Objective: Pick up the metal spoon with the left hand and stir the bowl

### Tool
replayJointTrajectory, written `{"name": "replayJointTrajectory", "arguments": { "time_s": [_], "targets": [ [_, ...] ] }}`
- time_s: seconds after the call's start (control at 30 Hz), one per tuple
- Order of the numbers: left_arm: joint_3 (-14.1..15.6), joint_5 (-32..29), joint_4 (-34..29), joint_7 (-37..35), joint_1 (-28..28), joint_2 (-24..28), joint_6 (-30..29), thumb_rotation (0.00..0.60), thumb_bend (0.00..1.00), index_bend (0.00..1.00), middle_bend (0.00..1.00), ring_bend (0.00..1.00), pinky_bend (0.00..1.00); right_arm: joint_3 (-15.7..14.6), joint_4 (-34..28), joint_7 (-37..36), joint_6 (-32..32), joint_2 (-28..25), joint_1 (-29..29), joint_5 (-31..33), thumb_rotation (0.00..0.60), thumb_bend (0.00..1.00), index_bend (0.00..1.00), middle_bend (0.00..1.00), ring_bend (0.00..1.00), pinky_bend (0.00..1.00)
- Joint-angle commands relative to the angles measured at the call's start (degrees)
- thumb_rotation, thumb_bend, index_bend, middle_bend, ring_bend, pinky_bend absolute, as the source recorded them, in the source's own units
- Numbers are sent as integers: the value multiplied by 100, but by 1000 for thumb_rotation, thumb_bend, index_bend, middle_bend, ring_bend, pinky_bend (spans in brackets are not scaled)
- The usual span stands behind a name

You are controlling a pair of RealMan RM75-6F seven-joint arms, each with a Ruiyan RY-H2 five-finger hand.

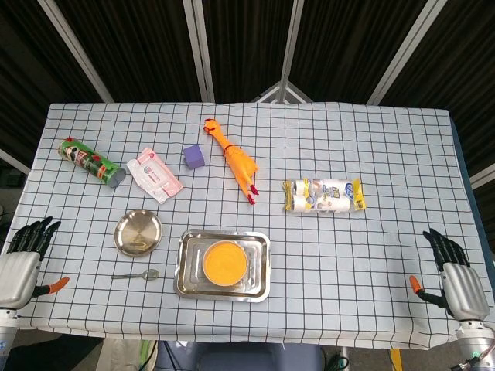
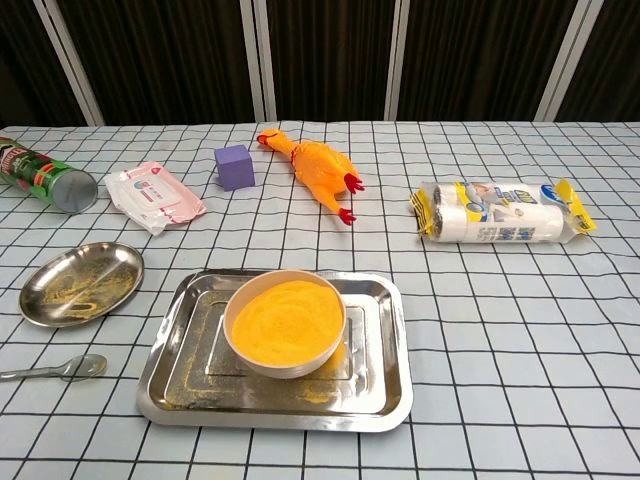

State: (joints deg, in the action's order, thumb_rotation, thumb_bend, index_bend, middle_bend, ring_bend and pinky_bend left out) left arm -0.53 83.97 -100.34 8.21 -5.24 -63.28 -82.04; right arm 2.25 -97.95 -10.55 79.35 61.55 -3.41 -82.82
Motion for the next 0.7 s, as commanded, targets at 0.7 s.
{"name": "replayJointTrajectory", "arguments": {
  "time_s": [0.7],
  "targets": [
    [110, -356, -249, 303, -242, -103, 733, 600, 167, 58, 0, 0, 0, -6, -26, 43, -9, 11, -1, 12, 600, 405, 0, 0, 0, 0]
  ]
}}
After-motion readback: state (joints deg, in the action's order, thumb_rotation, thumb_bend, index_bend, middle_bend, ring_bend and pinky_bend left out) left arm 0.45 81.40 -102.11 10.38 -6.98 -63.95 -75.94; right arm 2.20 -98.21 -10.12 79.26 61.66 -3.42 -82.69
